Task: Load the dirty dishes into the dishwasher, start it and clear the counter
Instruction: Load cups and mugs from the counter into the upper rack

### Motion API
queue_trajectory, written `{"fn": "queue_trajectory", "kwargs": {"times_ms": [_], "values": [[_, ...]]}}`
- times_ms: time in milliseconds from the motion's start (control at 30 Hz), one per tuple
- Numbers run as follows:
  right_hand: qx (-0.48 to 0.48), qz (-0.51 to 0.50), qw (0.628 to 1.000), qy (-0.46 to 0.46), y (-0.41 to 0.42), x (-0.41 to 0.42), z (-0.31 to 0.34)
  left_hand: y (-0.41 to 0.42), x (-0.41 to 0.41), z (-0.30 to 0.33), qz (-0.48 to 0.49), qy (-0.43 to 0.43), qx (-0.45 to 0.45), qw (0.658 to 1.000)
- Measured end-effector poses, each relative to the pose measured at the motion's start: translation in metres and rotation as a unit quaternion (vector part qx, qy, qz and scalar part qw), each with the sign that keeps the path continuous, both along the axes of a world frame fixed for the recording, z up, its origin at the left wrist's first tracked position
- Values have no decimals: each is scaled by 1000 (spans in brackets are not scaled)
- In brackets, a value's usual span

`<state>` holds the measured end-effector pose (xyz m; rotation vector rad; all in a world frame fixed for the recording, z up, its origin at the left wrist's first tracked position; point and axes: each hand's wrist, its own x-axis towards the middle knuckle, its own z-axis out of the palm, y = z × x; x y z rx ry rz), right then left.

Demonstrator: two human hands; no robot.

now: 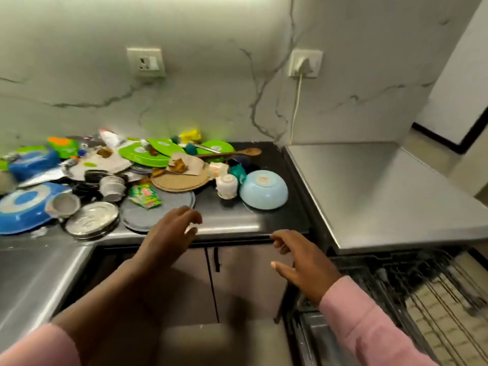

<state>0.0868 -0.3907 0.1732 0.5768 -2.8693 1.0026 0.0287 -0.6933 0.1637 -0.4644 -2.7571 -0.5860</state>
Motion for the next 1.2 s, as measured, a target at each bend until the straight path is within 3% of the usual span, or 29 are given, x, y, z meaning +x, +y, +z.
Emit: {"fn": "queue_trajectory", "kwargs": {"times_ms": [233,467,533,700,800,900,1033,1200], "values": [[-12,31,999,13,-61,-77,41,-54,-29,10,95,-4,64,993],[-8,26,999,46,-68,-191,51,-14,-117,-8,64,-32,81,994],[2,21,998,51,-64,-237,46,15,-156,-20,41,-52,54,996],[60,30,997,40,-51,-330,36,65,-217,-42,25,-84,-134,987],[126,55,990,23,-47,-381,23,66,-233,-53,43,-89,-163,982],[184,78,980,-23,-49,-424,-1,53,-241,-58,22,-138,-104,985],[173,123,971,-106,-61,-454,-29,18,-232,-48,45,-131,39,990],[117,124,977,-131,-74,-469,-45,-23,-233,-15,109,-69,67,989]]}}
